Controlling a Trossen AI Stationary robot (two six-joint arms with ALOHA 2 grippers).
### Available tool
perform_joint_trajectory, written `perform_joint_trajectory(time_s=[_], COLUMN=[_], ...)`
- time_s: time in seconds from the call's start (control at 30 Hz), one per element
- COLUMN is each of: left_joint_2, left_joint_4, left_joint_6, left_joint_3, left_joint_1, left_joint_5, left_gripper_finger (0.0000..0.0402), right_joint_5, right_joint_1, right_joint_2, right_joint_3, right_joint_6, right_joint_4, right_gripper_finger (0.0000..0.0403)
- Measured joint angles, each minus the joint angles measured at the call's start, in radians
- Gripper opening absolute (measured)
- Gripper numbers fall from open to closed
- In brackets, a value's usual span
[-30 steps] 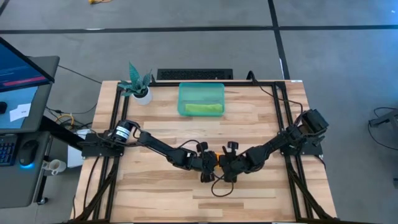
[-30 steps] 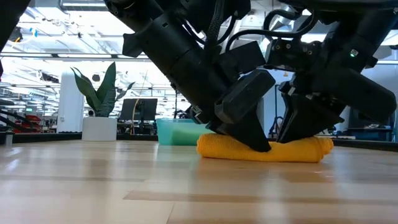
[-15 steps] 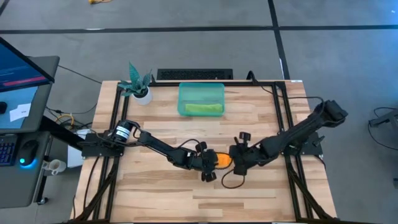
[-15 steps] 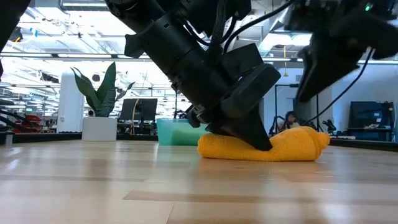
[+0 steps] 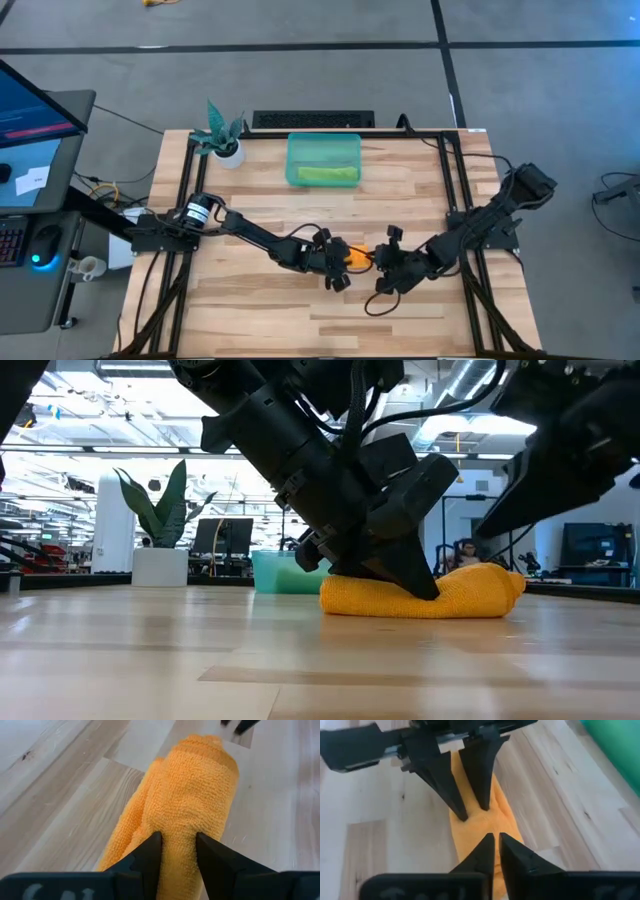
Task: Roll microfiber towels into tight, uniform cylinder then place into a basket
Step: Roll the orange towel
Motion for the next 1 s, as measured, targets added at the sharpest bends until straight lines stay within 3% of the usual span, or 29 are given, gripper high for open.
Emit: perform_joint_trajectory(time_s=[0.2, 0.4, 0.63, 1.0], left_joint_2=[0.0, 0.0, 0.0, -0.001], left_joint_4=[0.0, 0.0, -0.001, -0.026], left_joint_6=[0.001, 0.011, 0.014, 0.015], left_joint_3=[0.0, 0.0, 0.0, 0.003], left_joint_1=[0.0, -0.001, -0.001, -0.002], left_joint_5=[-0.002, -0.002, -0.002, 0.028], left_gripper_finger=[0.0116, 0.0116, 0.0116, 0.0116], right_joint_5=[-0.007, -0.091, -0.24, -0.297], right_joint_1=[-0.006, -0.038, -0.099, -0.12], right_joint_2=[0.05, 0.098, 0.169, 0.173], right_joint_3=[0.0, 0.0, 0.006, 0.009], right_joint_6=[-0.005, -0.006, -0.005, 0.075], right_joint_4=[0.037, 0.058, 0.078, 0.028], right_gripper_finger=[0.0008, 0.0022, 0.0005, 0.0012])
